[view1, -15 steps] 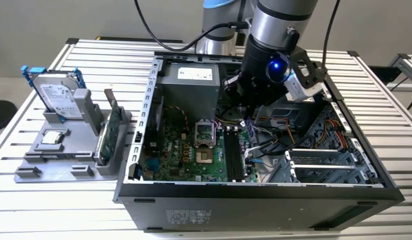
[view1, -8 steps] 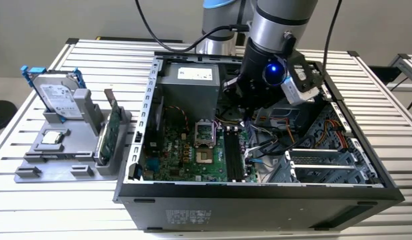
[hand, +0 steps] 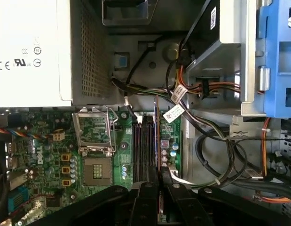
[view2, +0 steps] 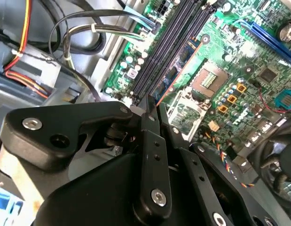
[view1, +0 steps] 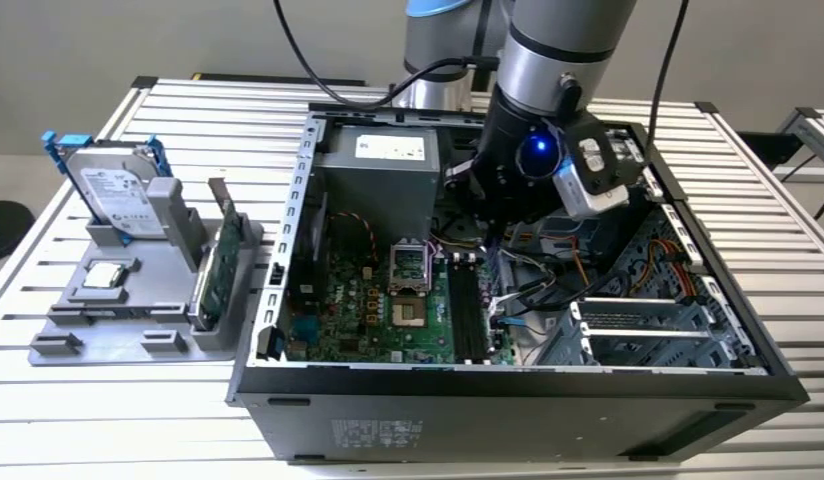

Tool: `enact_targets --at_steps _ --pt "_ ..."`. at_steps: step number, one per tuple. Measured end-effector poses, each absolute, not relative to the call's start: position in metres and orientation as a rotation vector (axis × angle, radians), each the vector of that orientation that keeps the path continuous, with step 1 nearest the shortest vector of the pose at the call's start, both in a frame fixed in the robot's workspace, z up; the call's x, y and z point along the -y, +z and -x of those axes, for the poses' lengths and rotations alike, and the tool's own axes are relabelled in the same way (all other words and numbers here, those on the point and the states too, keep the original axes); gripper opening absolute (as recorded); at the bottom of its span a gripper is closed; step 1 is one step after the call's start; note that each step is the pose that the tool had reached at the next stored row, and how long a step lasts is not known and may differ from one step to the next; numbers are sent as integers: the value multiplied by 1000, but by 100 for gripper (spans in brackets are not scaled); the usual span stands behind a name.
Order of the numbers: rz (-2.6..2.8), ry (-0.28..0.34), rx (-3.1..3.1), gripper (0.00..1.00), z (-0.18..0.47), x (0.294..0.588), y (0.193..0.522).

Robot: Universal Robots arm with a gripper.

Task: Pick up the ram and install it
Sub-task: 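Insert the ram into the slot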

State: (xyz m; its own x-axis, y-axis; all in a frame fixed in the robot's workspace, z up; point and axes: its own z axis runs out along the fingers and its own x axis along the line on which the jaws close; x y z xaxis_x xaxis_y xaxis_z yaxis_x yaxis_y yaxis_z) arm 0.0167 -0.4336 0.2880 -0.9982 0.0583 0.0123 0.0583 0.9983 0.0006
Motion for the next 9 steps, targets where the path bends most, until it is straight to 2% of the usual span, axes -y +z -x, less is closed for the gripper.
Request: enact_targets --at_steps 9 --pt "100 -2 3128 0 -17 434 277"
